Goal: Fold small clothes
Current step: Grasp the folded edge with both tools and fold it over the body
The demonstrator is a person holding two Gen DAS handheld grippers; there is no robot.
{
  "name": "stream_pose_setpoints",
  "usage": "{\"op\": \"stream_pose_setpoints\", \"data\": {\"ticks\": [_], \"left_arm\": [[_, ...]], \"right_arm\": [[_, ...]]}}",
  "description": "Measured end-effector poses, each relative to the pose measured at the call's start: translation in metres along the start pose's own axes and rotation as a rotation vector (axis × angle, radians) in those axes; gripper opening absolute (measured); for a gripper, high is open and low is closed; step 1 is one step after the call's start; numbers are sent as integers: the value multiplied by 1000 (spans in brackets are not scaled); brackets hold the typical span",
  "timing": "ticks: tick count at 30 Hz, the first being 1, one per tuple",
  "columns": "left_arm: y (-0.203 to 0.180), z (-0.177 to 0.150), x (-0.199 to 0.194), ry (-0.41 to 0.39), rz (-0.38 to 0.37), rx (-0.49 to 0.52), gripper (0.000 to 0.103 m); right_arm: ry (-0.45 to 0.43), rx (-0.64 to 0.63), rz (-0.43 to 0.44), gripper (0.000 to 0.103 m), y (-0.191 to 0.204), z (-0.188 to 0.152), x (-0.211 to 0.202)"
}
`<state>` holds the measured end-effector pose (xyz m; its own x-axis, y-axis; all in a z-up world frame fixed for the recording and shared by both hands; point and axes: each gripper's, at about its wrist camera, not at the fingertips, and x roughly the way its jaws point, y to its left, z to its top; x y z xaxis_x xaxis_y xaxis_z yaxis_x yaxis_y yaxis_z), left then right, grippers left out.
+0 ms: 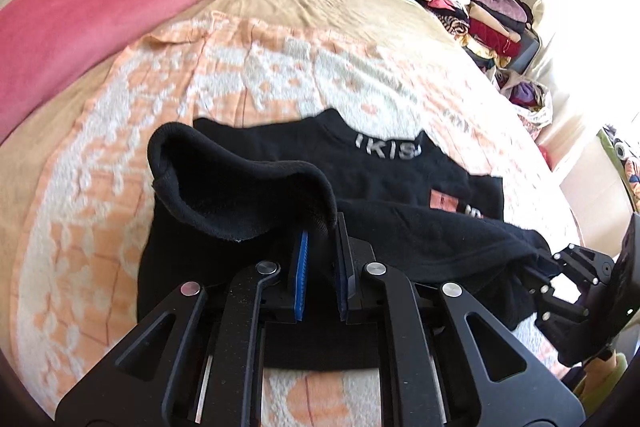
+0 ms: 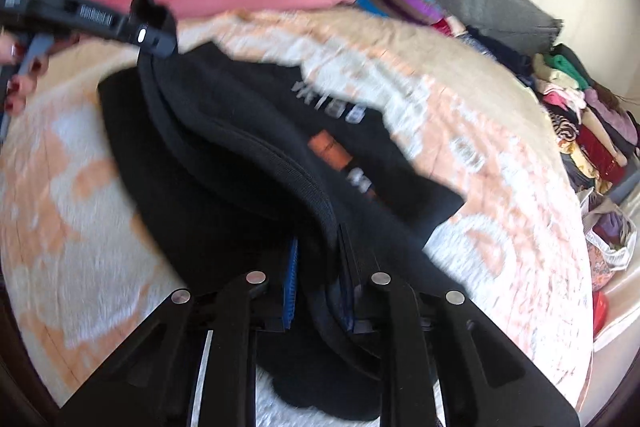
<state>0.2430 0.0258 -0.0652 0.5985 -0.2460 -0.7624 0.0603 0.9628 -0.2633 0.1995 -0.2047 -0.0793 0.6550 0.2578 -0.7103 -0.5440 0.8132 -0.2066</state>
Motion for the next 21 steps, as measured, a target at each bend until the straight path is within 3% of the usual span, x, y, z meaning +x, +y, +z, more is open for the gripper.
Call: {"op": "stream_pose_setpoints", "data": {"ticks": [5, 14, 17, 21], "left_arm": [[8, 16, 12, 5, 7, -35, 5], [3, 29, 39, 24, 75, 8, 6], [6, 31, 46, 27, 84, 10, 9], [7, 33, 53, 20, 109, 23, 15]], "right_arm": [[-49, 11, -29, 16, -19, 19, 6], [-31, 76, -126, 16, -55, 24, 40], [-37, 149, -95, 21, -69, 20, 45], [-33, 141, -122, 29, -67, 18, 48]]}}
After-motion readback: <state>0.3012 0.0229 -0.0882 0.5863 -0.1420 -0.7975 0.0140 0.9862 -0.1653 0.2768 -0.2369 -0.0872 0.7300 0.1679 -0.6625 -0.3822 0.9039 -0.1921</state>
